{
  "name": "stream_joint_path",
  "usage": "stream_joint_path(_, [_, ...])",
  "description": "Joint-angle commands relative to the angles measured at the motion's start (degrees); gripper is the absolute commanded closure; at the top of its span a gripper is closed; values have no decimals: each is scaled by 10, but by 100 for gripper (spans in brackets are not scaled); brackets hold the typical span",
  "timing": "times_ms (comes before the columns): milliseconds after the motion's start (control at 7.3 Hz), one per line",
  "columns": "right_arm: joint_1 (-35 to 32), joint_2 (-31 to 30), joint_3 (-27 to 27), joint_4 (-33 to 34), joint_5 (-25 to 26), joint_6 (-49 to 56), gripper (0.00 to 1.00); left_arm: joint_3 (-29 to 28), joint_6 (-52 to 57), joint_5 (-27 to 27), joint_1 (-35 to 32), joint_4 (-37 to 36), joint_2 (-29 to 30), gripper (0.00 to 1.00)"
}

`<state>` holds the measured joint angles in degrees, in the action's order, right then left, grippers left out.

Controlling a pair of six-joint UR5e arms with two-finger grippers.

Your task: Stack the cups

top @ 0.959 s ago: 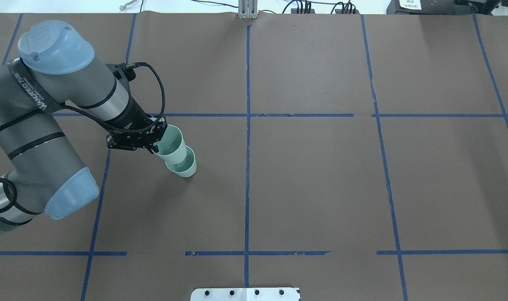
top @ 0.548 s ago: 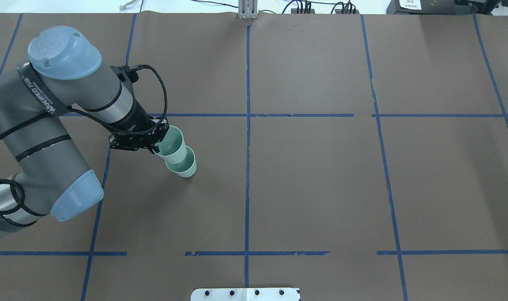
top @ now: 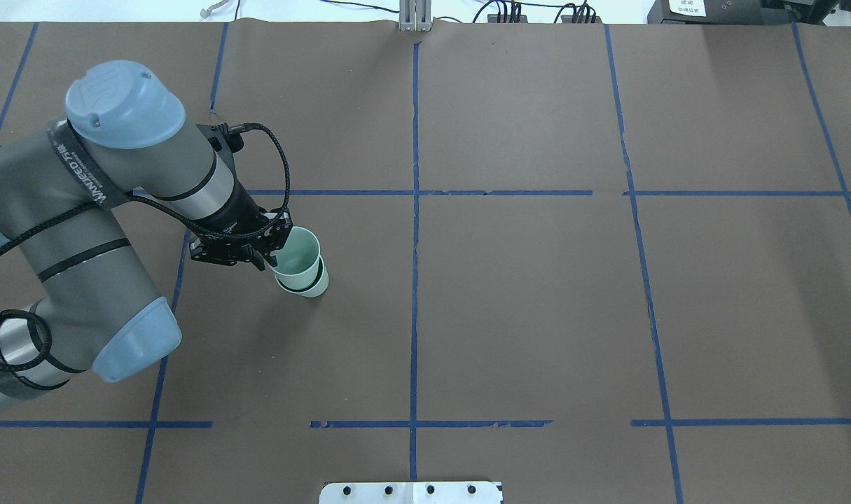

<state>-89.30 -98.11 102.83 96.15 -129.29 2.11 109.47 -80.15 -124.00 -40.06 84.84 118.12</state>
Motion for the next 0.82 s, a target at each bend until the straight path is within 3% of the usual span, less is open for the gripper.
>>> stream_joint_path(0, [0,-1,0,0,0,0,0,7,-6,1,0,1,1,0])
stream_joint_path(274, [-1,-1,0,0,0,0,0,21,18,0,-7,8,-11,0])
stream_joint_path(548, [-1,0,0,0,0,0,0,73,166,-5,-41,18,-106,0])
stream_joint_path(685, [0,0,0,0,0,0,0,73,260,-7,-99,18,-142,0])
